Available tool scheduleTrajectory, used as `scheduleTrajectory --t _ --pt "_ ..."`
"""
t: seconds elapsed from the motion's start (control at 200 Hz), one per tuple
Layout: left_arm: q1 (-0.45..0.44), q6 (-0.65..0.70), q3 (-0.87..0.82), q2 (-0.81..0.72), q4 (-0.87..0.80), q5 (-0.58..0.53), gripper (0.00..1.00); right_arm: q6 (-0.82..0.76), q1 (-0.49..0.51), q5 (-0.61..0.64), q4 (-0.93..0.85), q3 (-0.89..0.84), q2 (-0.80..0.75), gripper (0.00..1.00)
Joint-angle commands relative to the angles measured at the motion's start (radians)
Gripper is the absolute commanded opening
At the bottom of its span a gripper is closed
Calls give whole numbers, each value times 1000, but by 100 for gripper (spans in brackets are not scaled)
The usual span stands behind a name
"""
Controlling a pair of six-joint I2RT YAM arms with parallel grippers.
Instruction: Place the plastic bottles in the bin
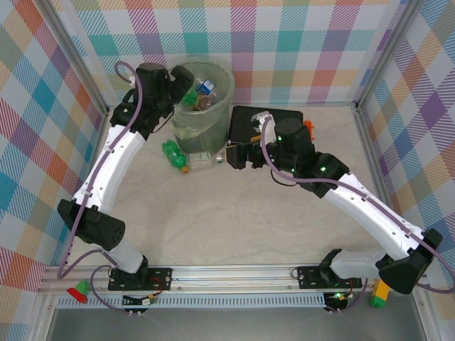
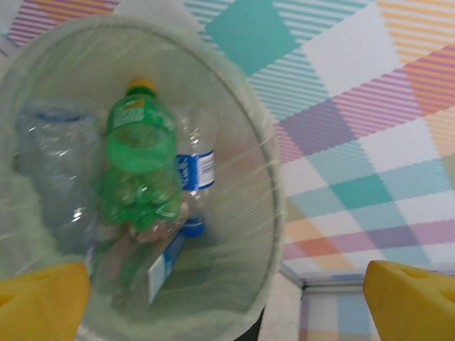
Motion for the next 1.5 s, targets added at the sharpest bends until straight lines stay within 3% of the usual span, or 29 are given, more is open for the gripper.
scheduleTrajectory --t 0.0,0.165,0.435,0.8,1.005,1.495 --pt "-9 85 -63 -121 -48 33 100 55 2 20 -12 24 40 99" --pt "-9 165 -171 -254 -113 43 100 150 -13 57 0 21 105 99" --pt "-9 311 -327 -455 -266 47 100 459 -44 29 89 -21 221 99" --pt "-9 346 -544 -693 -331 107 100 866 -29 94 222 -67 401 94" --pt "-9 365 -574 -756 -375 100 100 1034 -7 98 300 -48 520 92" --pt "-9 368 -589 -772 -437 32 99 1212 0 82 425 97 790 85"
